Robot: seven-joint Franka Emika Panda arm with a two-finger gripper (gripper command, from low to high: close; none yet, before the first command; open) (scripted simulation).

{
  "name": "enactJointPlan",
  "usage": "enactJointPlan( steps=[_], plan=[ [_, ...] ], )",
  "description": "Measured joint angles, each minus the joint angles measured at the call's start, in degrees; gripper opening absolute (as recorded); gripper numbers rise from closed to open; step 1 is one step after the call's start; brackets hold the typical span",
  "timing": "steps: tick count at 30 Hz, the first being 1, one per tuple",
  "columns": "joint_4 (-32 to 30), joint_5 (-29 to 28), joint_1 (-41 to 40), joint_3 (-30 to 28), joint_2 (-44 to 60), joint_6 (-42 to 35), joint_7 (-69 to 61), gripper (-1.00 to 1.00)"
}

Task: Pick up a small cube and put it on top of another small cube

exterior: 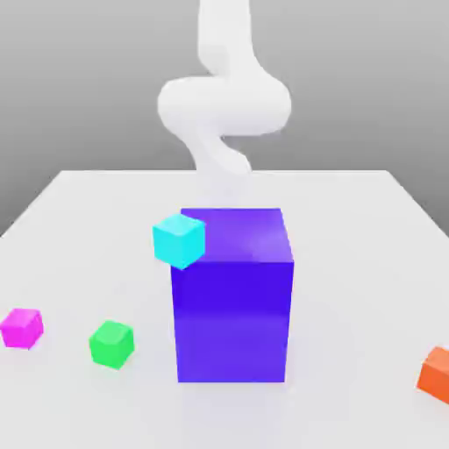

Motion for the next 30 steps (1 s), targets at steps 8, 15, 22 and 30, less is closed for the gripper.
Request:
enactJointPlan(
  steps=[8, 15, 22, 30],
  plan=[
    [-4.76, -1.91, -12.02, -3.16, 16.93, 8.05, 15.01, 0.0],
    [-8.82, -1.93, -20.31, -8.26, 31.42, 14.92, 26.71, 0.0],
    [-12.88, 3.8, -29.42, -12.57, 46.22, 21.78, 34.28, 0.0],
    [-12.06, 13.55, -36.74, -7.3, 62.68, 32.64, 31.49, -1.0]
  ],
)
